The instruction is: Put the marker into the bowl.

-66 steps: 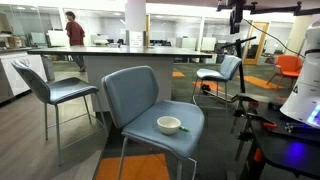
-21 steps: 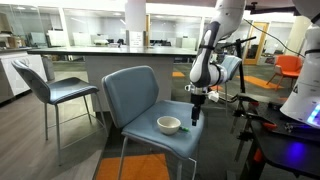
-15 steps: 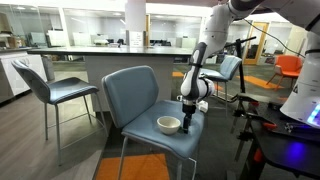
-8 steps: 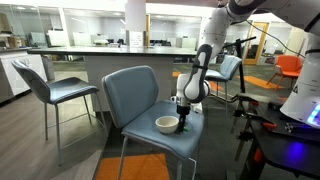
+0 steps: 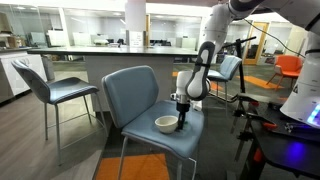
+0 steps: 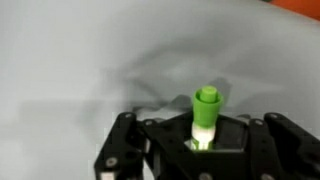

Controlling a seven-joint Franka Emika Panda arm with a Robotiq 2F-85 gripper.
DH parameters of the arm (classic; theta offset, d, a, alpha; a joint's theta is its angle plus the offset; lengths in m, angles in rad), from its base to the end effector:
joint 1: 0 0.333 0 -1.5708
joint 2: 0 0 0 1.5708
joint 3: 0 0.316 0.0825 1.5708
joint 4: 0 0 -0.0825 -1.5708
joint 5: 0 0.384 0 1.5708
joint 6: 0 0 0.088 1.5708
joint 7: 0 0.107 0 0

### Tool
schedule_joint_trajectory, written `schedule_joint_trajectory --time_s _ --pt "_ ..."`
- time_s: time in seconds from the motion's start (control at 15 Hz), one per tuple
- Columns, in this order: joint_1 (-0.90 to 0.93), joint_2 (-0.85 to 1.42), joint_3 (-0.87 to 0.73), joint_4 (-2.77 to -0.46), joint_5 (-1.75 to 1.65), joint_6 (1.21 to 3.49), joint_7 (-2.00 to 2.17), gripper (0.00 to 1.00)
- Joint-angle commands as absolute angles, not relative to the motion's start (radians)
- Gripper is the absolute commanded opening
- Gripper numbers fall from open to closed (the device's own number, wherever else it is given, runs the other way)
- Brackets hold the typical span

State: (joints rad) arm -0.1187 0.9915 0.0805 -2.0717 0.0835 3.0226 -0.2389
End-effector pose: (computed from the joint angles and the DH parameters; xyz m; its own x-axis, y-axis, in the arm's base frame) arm 0.5059 -0.0182 -0.0487 0.9962 0.0835 -0.0261 0.0811 -0.9933 -0.0822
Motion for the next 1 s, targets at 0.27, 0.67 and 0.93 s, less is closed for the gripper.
schedule_joint_trajectory --time_s 0.27,0.67,0.93 --pt "-0.061 0.820 -0.014 -2.242 0.042 3.057 -0.143 0.00" --pt "-0.069 0.774 -0.039 -2.293 0.014 3.004 -0.154 0.40" --pt "-0.101 0.786 -0.013 -2.274 -0.078 2.985 -0.231 0.70"
